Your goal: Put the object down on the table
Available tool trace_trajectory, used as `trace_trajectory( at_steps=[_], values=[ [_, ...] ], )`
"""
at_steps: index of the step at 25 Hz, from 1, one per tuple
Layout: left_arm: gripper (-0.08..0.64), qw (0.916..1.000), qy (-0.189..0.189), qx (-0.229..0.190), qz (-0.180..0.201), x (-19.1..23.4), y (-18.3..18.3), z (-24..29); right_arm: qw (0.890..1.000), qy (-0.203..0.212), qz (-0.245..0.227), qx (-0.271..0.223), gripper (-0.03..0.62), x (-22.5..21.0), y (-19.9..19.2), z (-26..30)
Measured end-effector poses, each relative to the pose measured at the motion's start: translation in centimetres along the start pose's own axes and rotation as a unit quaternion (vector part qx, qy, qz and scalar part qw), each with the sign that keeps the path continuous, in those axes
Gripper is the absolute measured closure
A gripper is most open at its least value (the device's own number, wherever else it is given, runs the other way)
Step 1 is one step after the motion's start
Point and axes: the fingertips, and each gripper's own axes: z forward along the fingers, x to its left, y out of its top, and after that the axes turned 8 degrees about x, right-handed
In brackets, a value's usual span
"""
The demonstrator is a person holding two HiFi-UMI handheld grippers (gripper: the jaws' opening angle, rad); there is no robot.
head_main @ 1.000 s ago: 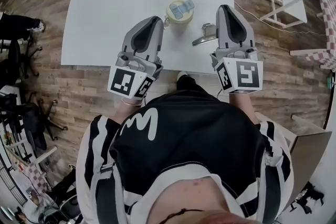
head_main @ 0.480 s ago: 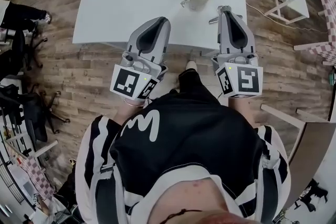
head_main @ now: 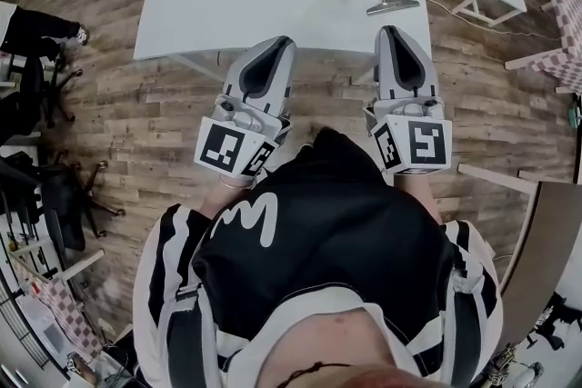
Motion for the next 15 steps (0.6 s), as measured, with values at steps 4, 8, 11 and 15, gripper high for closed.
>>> trace_trajectory(
  at_steps=[4, 8, 11, 15],
  values=[
    [0.538, 1.0, -0.003, -0.003, -0.004, -0.4, 0.5, -0.5, 1.0, 0.004, -0.007, 0.0, 0.564, 1.2, 0.4, -0.5],
    [0.538, 1.0, -0.004, -0.002, 0.004, -0.8, 0.7, -1.4, 1.0, -0.001, -0.01, -0.007, 0.565, 1.6, 1.1, -1.3],
    [0.538, 1.0, -0.001, -0.008, 0.001, -1.5, 0.8, -1.9, 1.0, 0.004, -0.013, -0.011, 0.565, 1.9, 1.3, -2.4],
    [0.538, 0.9999, 0.001, -0.012, 0.007, -3.1, 0.9, -2.7, 1.0, 0.018, -0.009, -0.012, 0.565, 2.2, 1.0, -4.0]
  ],
)
